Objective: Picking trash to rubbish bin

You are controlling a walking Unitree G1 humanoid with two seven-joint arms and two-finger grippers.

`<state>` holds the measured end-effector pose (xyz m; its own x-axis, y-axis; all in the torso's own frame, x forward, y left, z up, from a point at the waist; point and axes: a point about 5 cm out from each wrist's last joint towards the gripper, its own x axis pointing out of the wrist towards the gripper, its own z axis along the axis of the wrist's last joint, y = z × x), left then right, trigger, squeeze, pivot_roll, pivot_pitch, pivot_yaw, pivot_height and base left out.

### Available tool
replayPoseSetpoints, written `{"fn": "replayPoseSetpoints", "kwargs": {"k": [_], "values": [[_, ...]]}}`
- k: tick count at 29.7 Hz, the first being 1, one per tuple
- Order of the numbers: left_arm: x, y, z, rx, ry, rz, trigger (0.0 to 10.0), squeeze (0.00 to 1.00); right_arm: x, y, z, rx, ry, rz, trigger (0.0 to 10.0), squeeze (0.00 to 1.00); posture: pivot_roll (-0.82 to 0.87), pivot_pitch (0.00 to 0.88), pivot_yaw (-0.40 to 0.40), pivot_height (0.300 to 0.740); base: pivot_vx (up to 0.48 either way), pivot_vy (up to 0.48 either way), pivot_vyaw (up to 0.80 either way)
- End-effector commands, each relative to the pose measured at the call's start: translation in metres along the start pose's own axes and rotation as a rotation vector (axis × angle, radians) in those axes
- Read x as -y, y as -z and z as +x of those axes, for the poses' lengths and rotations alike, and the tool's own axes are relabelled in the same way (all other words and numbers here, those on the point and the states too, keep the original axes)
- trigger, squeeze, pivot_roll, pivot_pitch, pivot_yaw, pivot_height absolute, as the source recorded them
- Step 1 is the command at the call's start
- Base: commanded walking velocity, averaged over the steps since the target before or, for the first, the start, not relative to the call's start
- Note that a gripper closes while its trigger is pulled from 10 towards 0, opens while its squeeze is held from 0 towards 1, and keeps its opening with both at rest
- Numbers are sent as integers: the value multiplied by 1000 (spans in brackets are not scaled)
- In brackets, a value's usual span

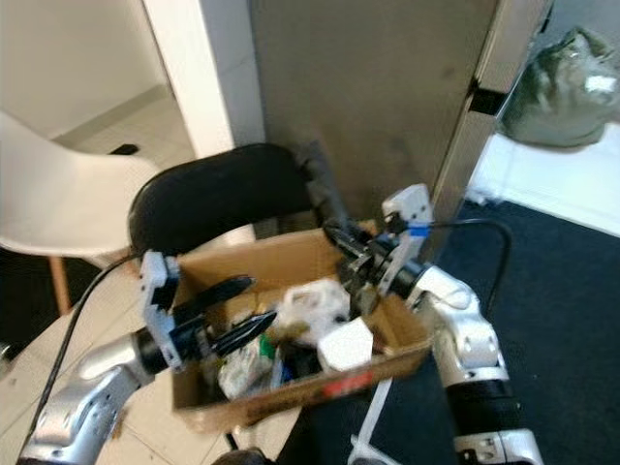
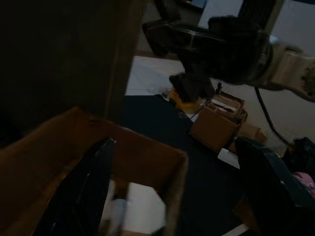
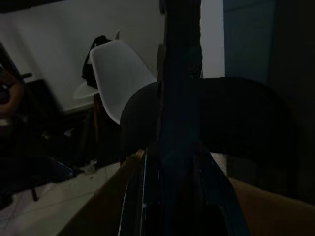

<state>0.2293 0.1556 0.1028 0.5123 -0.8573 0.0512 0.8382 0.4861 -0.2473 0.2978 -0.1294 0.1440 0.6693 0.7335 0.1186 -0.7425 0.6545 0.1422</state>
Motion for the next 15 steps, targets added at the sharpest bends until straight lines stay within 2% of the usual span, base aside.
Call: {"fn": "replayPoseSetpoints", "kwargs": {"k": [1, 2, 3, 4, 5, 15], "values": [[1, 0, 1, -1, 5, 3, 10000, 0, 3, -1, -3, -7, 10, -8, 10000, 78, 27, 0, -6, 740, 0, 0, 0], [1, 0, 1, -2, 6, 3, 10000, 0, 3, -1, -3, -7, 8, -8, 10000, 600, 27, 0, -6, 740, 0, 0, 0], [1, 0, 1, -2, 6, 3, 10000, 0, 3, -1, -3, -8, 7, -8, 10000, 859, 27, 0, -6, 740, 0, 0, 0], [1, 0, 1, -2, 6, 3, 10000, 0, 3, -1, -3, -8, 7, -8, 10000, 859, 27, 0, -6, 740, 0, 0, 0], [2, -1, 1, -2, 7, 4, 10000, 0, 3, -1, -3, -9, 6, -7, 10000, 1000, 27, 0, -6, 740, 0, 0, 0], [2, -2, 1, -1, 5, 3, 10000, 0, 3, -1, -3, -7, 18, -14, 10000, 1000, 27, 0, -6, 740, 0, 0, 0]]}}
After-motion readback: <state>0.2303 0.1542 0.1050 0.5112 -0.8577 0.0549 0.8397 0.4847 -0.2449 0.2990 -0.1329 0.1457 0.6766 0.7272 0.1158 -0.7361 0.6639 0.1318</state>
